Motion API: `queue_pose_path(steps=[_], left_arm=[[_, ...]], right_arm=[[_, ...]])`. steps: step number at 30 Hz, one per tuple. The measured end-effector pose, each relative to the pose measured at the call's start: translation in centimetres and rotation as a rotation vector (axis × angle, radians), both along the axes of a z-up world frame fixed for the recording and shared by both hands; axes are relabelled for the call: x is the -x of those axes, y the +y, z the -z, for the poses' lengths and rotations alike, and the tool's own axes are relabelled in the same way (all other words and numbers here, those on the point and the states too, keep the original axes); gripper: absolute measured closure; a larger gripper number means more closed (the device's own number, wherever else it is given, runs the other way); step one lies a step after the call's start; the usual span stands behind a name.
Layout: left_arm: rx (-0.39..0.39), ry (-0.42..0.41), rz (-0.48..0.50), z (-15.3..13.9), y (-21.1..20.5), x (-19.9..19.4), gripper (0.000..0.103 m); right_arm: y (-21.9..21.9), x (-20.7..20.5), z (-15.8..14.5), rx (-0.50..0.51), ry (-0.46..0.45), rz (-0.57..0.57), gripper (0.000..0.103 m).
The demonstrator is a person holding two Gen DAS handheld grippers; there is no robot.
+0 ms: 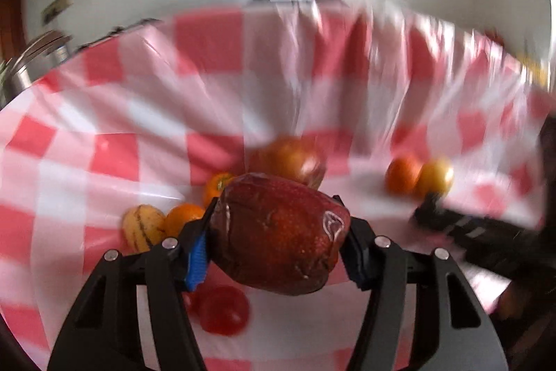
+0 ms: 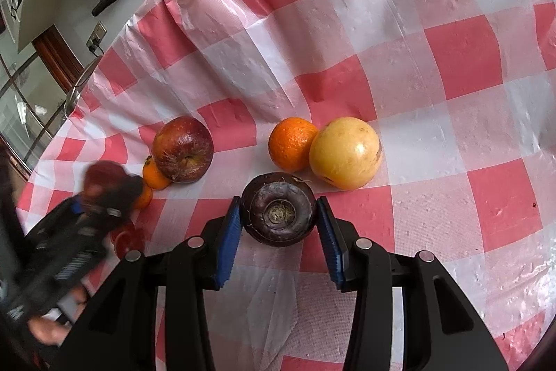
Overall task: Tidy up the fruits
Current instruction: 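Grasp the large dark red fruit with the left tool, then carry the held dark red fruit and dark brown fruit over the white box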
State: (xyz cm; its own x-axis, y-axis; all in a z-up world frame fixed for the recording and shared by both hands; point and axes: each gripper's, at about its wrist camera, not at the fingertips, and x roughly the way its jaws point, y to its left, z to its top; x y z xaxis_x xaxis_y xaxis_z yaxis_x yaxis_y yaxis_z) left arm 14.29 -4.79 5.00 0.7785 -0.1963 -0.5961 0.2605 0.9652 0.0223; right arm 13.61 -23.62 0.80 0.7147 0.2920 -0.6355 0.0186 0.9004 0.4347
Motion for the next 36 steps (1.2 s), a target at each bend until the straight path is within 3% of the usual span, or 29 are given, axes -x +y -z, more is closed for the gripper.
queue_pose_path(steps=[2, 9, 14, 22, 25, 27, 32, 36], left_arm=[[0.059, -0.01, -0.042, -0.3, -0.2, 2.7, 0.041], [0.11, 0.014, -0.16, 0.6, 1.1, 11.6, 0.041], [0.101, -0.017, -0.144, 0.0, 1.6, 11.8, 0.041], [0.112, 0.003, -0.203, -0.1, 3.2, 10.1, 0.041], [0.12, -0.014, -0.233, -0.2, 3.8, 10.4, 0.041], [0.133, -0.012, -0.269, -0.2, 4.6, 11.6, 0.041], [0.153, -0.039, -0.343, -1.0, 6.9, 17.8, 0.041], [0.163, -0.032, -0.357, -1.6, 8.4, 23.1, 0.041]], right_arm=[[-0.1, -0.1, 0.1, -0.005, 0.002, -0.003, 0.06], [-0.1, 0.0, 0.1, -0.007, -0.001, -0.009, 0.06], [-0.2, 0.0, 0.0, -0.011, -0.006, -0.007, 0.06], [-0.8, 0.2, -0.2, -0.034, -0.032, 0.021, 0.061], [-1.2, 1.2, -0.7, -0.059, -0.081, 0.033, 0.061], [-1.6, 2.5, -1.2, -0.064, -0.111, 0.049, 0.061], [-0.6, 9.7, -1.5, -0.115, -0.038, 0.053, 0.06], [2.5, 16.3, -3.1, -0.141, -0.053, -0.039, 0.06]])
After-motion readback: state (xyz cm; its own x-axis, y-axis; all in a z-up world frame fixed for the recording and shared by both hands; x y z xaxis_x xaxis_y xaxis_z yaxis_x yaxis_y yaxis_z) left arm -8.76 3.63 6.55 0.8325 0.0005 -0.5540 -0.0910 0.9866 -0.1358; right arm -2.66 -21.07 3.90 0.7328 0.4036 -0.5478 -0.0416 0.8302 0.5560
